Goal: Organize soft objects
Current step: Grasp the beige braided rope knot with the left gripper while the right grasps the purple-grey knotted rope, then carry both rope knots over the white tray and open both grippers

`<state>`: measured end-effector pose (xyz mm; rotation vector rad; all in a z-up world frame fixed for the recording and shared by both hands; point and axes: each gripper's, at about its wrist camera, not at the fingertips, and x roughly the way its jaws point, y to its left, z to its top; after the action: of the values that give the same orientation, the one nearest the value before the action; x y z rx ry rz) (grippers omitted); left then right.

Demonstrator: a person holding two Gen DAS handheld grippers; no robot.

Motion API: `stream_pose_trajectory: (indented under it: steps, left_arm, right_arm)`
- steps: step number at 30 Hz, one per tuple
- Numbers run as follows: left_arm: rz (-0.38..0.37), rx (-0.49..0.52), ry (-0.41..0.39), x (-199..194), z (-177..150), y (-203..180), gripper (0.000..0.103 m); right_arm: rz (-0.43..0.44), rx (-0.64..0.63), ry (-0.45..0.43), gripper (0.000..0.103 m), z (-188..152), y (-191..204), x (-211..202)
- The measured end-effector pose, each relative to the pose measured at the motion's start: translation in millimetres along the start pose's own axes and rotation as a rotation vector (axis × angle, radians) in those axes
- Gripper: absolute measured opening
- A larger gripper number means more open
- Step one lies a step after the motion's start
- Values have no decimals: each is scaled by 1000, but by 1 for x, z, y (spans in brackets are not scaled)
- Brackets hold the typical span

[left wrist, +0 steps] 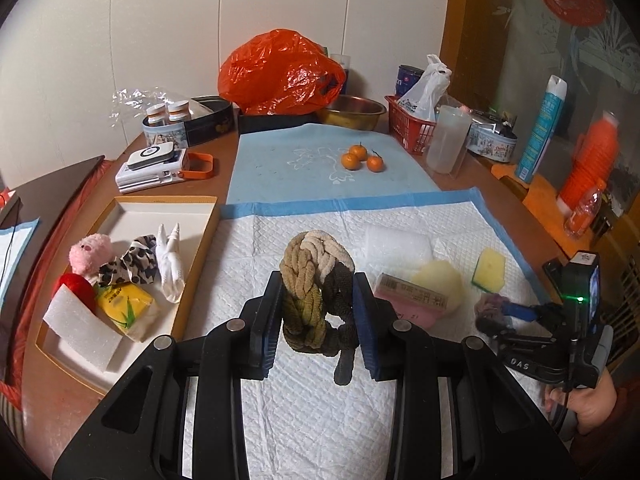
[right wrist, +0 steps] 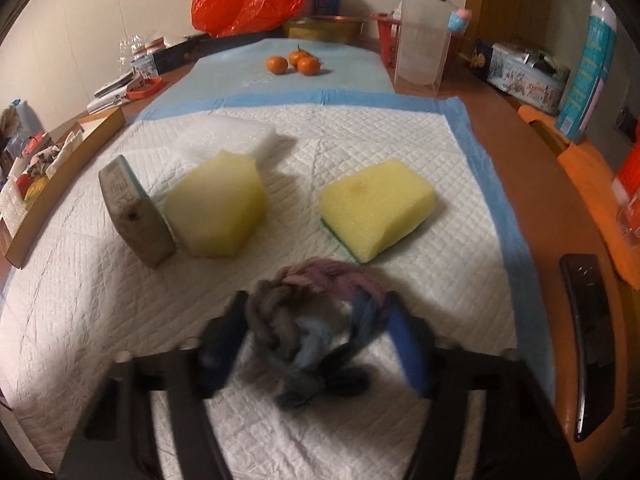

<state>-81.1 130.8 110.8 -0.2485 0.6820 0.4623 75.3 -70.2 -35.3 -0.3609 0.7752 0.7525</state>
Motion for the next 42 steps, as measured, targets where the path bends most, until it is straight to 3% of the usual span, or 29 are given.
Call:
stream_pose_trajectory:
  steps: [1, 2, 6, 13, 19, 23, 42]
  left_arm:
    - [-1, -2, 0, -1, 0, 1, 33]
    - [-3, -4, -1, -2, 1, 1, 33]
    - [4, -2, -19, -10, 6, 4, 33]
    - [42, -8, -92, -42, 26, 22, 33]
    - [91, -30, -161, -72, 36, 48, 33]
    - [122, -54, -185, -87, 32, 66, 33]
    - [215, -164, -212, -121, 10, 141, 33]
  right_arm:
    - [14, -2, 0, 33, 1, 0, -1]
    - [40, 7, -1, 28, 1, -1, -4]
    - [80, 49, -89, 28, 10, -1, -35]
    - [218, 23, -369, 28, 54, 31, -127]
    - [330, -1, -502, 29, 86, 66, -169]
    - [375, -14, -525, 29, 92, 86, -174]
    - [474, -89, -479, 29, 103, 158, -158]
